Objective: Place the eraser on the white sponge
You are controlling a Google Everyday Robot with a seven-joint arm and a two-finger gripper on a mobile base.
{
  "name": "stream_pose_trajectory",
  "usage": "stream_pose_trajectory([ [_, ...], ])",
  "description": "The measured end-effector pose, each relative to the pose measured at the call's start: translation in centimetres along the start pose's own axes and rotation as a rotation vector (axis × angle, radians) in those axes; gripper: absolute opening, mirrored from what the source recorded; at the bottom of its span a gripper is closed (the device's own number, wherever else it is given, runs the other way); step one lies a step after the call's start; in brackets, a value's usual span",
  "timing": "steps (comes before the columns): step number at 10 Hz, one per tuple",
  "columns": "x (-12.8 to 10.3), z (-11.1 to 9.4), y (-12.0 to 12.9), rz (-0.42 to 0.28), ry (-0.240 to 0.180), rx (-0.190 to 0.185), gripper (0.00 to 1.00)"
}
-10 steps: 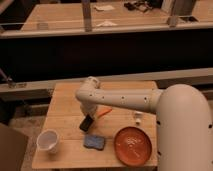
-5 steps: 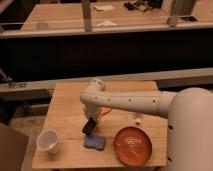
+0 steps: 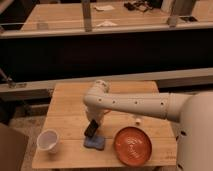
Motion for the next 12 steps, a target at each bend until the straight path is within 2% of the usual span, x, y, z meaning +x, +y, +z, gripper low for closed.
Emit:
stream_pose_trajectory([
  [6,-1.4,-0.2,1.0,-0.017,-0.024,-0.001,0.00],
  [12,-1.8,-0.2,1.7,-0.018,-0.046,0.002,0.00],
])
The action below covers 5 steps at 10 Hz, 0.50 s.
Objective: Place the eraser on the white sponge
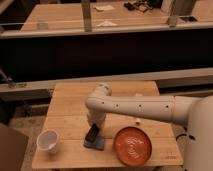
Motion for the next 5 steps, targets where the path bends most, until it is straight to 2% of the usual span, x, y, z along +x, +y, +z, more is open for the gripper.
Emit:
stream_pose_trajectory([
  [5,0.00,0.07,0.41,0.005,-0.019,0.005,0.00],
])
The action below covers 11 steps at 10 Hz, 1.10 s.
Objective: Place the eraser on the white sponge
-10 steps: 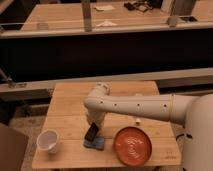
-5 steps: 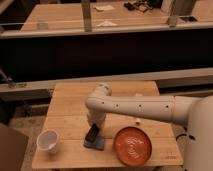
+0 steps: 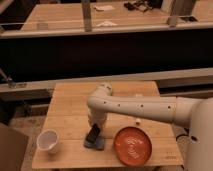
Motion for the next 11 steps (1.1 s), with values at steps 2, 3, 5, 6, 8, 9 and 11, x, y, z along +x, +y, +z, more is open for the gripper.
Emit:
stream_pose_trajectory([
  [2,0.00,0.02,0.17,0.001,-0.008,0.002,0.00],
  [3,0.01,0.06,0.24,0.001,-0.010,0.001,0.00],
  [5,0.08,0.17,0.48,0.002,-0.025,0.004,0.06],
  [6,0.10,0.16,0.57,0.002,-0.026,0.003,0.06],
  [8,0.04,0.20,0.61,0.001,-0.032,0.003,0.17],
  [9,0.06,0.16,0.67,0.001,-0.034,0.003,0.18],
  [11,0.08,0.16,0.87,-0.001,-0.040,0.005,0.18],
])
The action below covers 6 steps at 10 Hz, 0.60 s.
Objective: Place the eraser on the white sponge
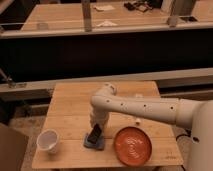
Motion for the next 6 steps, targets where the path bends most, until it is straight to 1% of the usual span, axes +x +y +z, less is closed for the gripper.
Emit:
stream_pose_trajectory([
  [1,0.01,0.01,0.08,0.000,-0.003,0.000,0.22],
  [2,0.01,0.01,0.13,-0.002,-0.004,0.000,0.27],
  [5,-0.03,0.05,0.35,-0.008,-0.008,-0.002,0.28],
  [6,-0.07,0.06,0.45,-0.011,-0.009,-0.002,0.22],
])
